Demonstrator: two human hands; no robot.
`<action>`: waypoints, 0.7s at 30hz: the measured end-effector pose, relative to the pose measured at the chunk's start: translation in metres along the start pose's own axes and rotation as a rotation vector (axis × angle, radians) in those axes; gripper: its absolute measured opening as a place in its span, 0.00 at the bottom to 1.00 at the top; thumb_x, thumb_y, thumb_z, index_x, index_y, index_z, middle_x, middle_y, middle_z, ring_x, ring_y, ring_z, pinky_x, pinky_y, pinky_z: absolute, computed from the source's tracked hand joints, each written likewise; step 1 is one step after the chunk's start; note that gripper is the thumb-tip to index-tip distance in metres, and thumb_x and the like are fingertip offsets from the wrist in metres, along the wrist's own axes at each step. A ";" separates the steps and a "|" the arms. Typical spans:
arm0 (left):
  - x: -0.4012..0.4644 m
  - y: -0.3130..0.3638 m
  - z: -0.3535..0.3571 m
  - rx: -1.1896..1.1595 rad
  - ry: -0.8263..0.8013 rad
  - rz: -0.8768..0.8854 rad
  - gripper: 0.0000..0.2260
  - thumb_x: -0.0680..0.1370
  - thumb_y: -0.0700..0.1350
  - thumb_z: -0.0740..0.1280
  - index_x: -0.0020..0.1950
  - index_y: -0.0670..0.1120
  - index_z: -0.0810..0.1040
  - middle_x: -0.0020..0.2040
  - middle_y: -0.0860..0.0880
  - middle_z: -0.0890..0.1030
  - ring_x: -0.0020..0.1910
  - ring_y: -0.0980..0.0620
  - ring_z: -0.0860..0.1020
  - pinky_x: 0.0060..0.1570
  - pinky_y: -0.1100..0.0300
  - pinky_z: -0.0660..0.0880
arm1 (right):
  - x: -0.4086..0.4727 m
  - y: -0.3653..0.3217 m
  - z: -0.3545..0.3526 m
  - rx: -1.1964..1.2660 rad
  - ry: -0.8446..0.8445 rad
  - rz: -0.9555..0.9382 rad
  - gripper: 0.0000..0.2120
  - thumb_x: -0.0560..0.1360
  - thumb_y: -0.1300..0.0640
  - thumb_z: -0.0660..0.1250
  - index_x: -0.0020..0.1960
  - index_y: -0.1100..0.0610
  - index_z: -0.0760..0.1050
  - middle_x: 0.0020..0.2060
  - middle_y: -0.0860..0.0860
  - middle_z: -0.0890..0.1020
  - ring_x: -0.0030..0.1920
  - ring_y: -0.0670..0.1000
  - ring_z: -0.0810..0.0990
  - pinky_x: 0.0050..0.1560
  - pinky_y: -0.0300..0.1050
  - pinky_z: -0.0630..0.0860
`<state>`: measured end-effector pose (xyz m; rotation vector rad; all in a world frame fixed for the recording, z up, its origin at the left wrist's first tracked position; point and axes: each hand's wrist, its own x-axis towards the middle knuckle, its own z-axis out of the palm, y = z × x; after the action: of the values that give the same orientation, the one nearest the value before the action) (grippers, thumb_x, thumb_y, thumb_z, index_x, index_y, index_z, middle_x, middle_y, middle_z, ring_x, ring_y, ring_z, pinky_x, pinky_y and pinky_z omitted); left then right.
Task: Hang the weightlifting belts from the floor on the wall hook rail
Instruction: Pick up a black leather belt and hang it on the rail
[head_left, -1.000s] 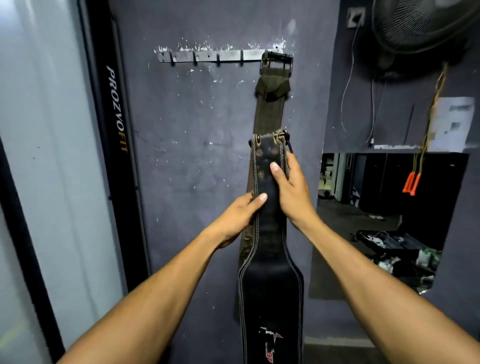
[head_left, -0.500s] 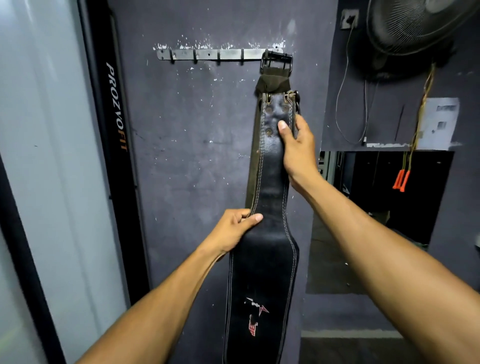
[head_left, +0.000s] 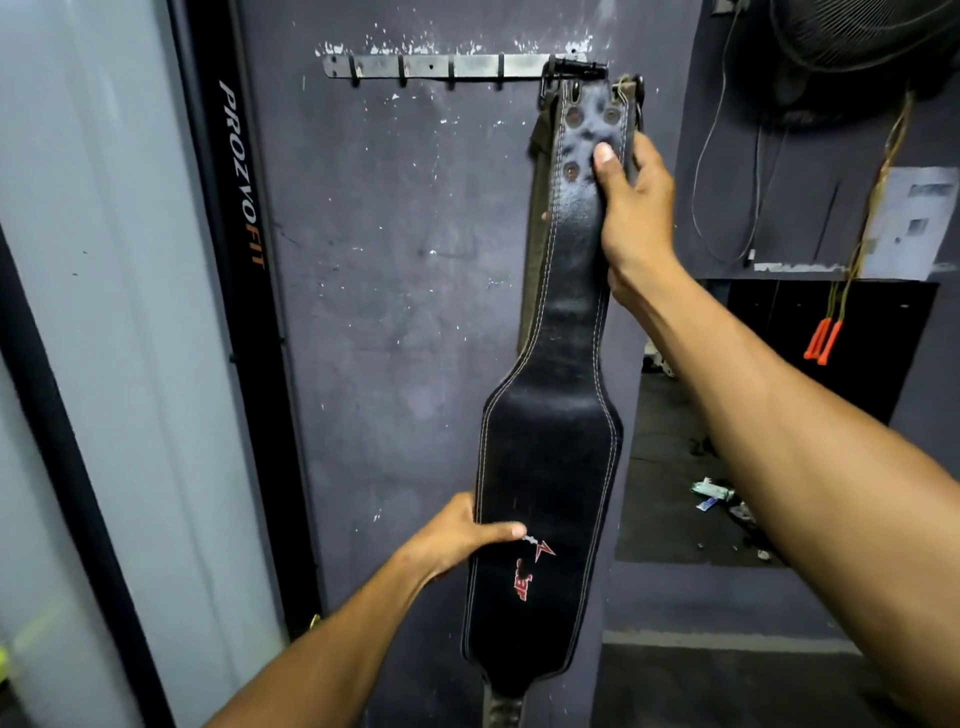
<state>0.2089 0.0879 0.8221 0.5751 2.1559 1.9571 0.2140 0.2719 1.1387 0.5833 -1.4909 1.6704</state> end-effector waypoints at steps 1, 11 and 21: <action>-0.001 -0.006 0.002 0.032 -0.006 -0.017 0.14 0.74 0.44 0.78 0.59 0.43 0.84 0.56 0.46 0.88 0.58 0.48 0.85 0.58 0.61 0.80 | 0.000 0.001 -0.002 -0.002 -0.002 0.002 0.14 0.84 0.63 0.63 0.68 0.65 0.74 0.60 0.57 0.85 0.59 0.53 0.85 0.64 0.52 0.81; 0.034 0.070 0.007 -0.009 -0.052 0.151 0.23 0.77 0.50 0.74 0.70 0.48 0.76 0.68 0.48 0.81 0.70 0.52 0.77 0.72 0.57 0.71 | -0.016 0.037 -0.024 -0.045 -0.080 0.064 0.14 0.84 0.60 0.63 0.68 0.58 0.76 0.59 0.52 0.86 0.62 0.52 0.84 0.66 0.53 0.79; 0.096 0.239 0.027 -0.368 0.304 0.241 0.17 0.85 0.48 0.62 0.58 0.34 0.81 0.55 0.33 0.84 0.53 0.39 0.83 0.59 0.41 0.80 | -0.069 0.098 -0.023 -0.188 -0.166 0.226 0.11 0.81 0.51 0.67 0.58 0.56 0.76 0.53 0.56 0.86 0.57 0.58 0.85 0.63 0.65 0.78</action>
<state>0.1714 0.1651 1.0662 0.5195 1.8679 2.6432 0.1785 0.2778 1.0219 0.4739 -1.8694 1.6575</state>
